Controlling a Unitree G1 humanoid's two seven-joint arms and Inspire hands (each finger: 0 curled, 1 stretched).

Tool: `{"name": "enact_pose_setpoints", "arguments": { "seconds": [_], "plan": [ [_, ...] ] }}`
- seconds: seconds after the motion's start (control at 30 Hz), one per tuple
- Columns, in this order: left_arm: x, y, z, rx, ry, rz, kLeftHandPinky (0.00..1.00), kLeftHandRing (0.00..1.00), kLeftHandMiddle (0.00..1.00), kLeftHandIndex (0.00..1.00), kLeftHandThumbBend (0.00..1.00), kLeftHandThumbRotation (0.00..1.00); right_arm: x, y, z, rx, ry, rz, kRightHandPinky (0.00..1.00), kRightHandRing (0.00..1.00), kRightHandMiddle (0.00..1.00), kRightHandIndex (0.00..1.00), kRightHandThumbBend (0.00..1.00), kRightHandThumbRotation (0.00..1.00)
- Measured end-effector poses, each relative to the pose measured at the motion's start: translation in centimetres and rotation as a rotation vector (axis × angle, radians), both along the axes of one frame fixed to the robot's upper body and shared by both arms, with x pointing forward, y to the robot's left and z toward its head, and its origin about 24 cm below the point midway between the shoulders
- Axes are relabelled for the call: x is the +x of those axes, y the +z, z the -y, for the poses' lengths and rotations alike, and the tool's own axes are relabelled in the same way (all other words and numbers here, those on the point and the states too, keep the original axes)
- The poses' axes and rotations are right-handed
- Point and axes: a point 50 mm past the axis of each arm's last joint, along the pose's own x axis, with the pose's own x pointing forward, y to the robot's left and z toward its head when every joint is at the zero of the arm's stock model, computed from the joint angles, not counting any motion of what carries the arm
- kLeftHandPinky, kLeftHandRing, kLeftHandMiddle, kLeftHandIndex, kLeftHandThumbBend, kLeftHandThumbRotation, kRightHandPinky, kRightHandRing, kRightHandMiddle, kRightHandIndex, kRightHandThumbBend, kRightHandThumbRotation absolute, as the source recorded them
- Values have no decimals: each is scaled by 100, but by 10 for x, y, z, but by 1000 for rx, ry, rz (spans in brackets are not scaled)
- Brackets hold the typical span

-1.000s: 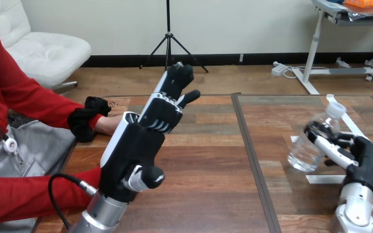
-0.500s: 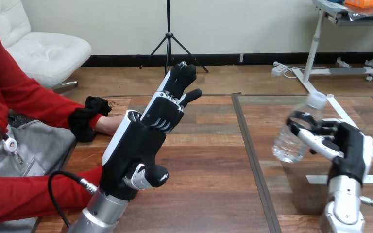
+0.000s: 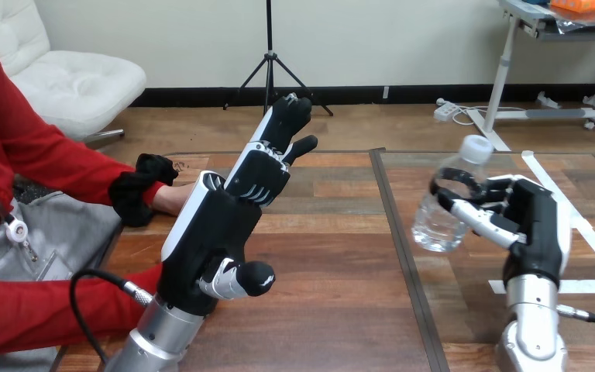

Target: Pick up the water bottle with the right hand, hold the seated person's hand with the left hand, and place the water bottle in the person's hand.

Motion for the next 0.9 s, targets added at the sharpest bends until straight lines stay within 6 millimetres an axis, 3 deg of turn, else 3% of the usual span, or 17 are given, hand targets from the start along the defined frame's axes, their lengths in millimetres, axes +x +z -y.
{"name": "enact_pose_setpoints", "arguments": {
  "seconds": [0.9],
  "plan": [
    [6, 5, -19, 32, 175, -15, 91, 98, 100, 100, 100, 69, -8, 13, -22, -32, 125, 84, 22, 26, 31, 29, 71, 0]
  ]
}}
